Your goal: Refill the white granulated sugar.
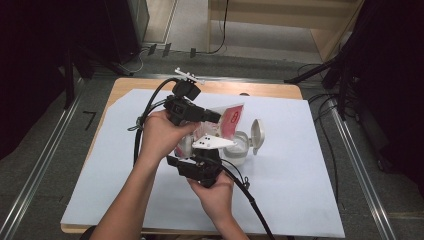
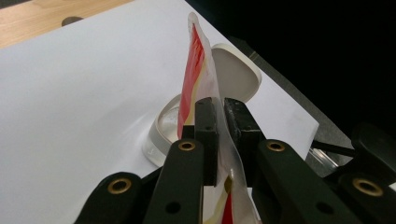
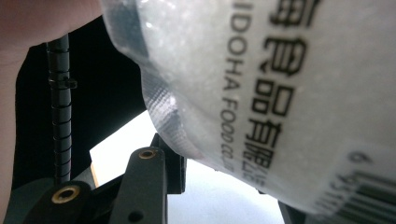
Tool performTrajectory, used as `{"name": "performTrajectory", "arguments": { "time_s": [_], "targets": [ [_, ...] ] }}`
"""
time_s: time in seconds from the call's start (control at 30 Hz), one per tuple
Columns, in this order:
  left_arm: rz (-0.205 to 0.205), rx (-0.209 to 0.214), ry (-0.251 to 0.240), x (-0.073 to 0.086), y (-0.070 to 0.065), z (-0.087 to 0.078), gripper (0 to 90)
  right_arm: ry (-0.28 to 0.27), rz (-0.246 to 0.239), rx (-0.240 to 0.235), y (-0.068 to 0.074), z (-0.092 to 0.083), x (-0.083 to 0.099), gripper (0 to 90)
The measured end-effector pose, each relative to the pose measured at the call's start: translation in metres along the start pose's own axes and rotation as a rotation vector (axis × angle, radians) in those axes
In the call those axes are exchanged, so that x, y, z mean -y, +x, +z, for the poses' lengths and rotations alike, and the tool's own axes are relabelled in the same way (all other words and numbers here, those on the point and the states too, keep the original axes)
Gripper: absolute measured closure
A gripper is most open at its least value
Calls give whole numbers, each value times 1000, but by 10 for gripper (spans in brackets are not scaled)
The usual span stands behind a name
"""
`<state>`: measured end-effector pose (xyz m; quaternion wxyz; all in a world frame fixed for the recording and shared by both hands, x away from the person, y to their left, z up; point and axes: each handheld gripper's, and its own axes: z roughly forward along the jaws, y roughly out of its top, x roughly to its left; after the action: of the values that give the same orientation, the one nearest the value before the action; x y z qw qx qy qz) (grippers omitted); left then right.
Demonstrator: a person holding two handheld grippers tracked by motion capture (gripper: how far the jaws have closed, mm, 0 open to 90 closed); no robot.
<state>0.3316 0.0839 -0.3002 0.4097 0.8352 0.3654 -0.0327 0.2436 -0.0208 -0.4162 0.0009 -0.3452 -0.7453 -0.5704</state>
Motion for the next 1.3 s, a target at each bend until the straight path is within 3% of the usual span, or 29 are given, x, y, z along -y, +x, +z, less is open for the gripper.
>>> {"name": "performTrajectory", "arguments": {
  "time_s": [0.33,0.47,1.3],
  "targets": [
    [5,-4,-13,1,1,-1,848,7,-4,2,1,1,0,638],
    [13,-6,-43,2,-1,-1,847,2,-7,8,-1,1,-2,637],
    [15,-11,-30,2,-1,0,854,9,-11,8,-1,-1,-1,638]
  ]
}}
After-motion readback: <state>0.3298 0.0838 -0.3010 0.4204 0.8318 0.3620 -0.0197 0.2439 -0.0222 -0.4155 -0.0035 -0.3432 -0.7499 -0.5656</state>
